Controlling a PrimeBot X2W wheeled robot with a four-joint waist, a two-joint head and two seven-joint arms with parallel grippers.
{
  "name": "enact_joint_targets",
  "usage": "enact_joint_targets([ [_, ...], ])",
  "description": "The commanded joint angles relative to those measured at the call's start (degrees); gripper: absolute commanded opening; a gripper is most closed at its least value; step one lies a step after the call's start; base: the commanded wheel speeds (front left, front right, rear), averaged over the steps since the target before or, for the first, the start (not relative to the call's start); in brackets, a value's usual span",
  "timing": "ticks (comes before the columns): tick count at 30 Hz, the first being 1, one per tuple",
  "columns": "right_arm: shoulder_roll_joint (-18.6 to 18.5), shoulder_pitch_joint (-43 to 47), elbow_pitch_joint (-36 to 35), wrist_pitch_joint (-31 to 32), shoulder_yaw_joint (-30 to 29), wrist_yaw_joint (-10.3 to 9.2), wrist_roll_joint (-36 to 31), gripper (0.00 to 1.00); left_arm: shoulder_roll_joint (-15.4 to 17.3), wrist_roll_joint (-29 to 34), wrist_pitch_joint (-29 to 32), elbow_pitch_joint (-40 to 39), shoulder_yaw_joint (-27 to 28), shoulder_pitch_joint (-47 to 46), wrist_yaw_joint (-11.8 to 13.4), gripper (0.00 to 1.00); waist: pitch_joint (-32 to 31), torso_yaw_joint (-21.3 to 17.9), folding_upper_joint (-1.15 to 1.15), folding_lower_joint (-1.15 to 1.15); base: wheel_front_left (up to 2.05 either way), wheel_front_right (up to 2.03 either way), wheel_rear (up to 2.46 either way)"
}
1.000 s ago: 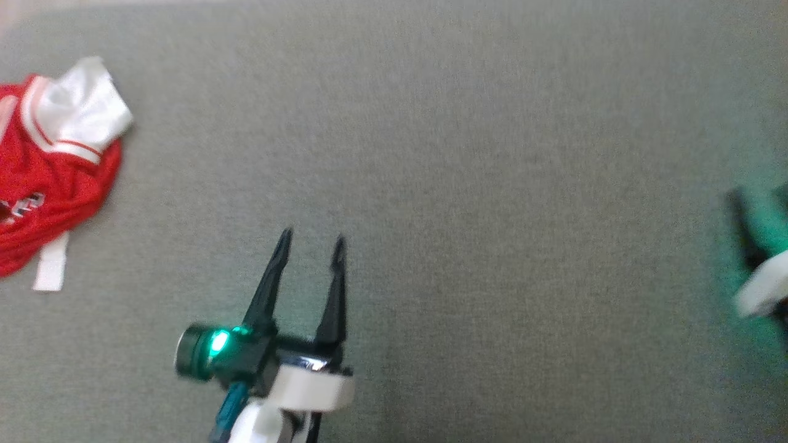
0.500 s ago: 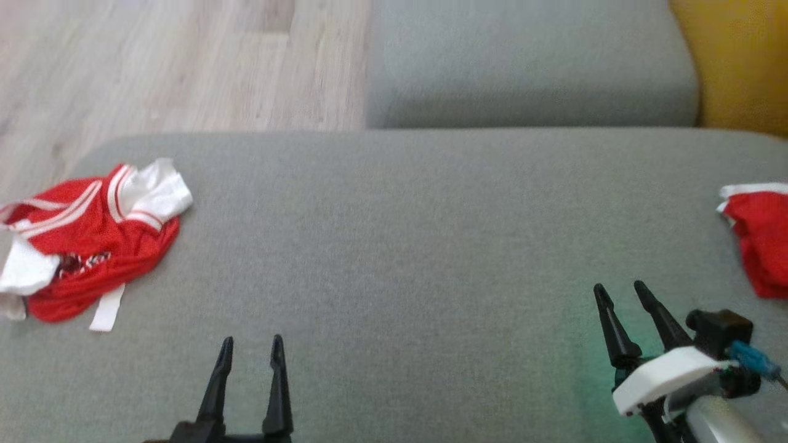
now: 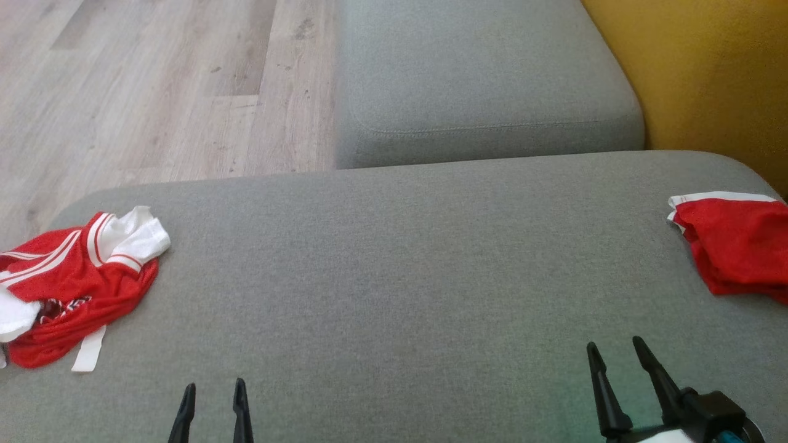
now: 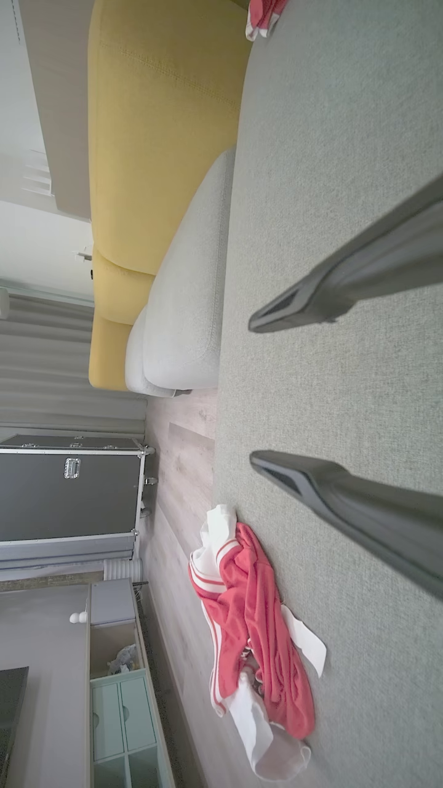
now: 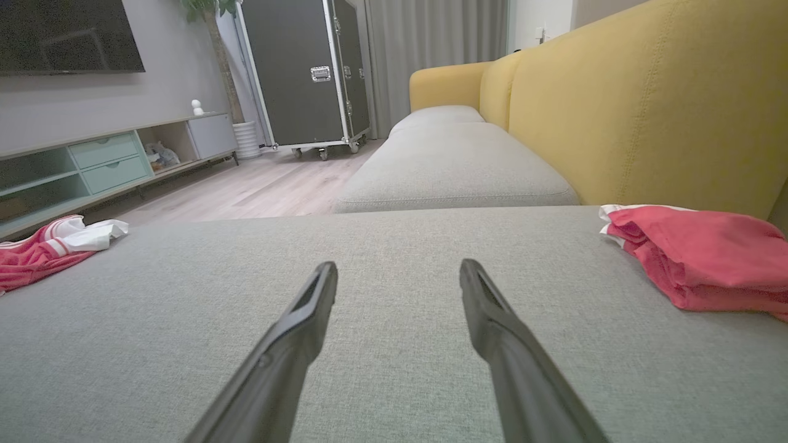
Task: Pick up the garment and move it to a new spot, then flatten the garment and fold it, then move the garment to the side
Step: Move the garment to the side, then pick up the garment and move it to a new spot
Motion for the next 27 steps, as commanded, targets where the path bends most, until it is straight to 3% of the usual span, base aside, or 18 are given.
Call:
enact_joint_targets([
  [1,-0.15,-1.81,-2.26,-0.63,0.64,-0.04,-0.52,1.00,-0.29,0.44,-0.30,-1.53,2.36,-1.94,-0.34,1.00,-0.23,-0.25,0.00,0.00,0.00,0.00,0.00],
  [27,0.23,-1.18,-2.23,-0.63,-0.45,-0.04,-1.71,1.00,-0.30,1.63,-0.30,-0.67,2.82,-1.76,-1.13,1.00,0.13,1.41,0.00,0.00,0.00,0.00,0.00],
])
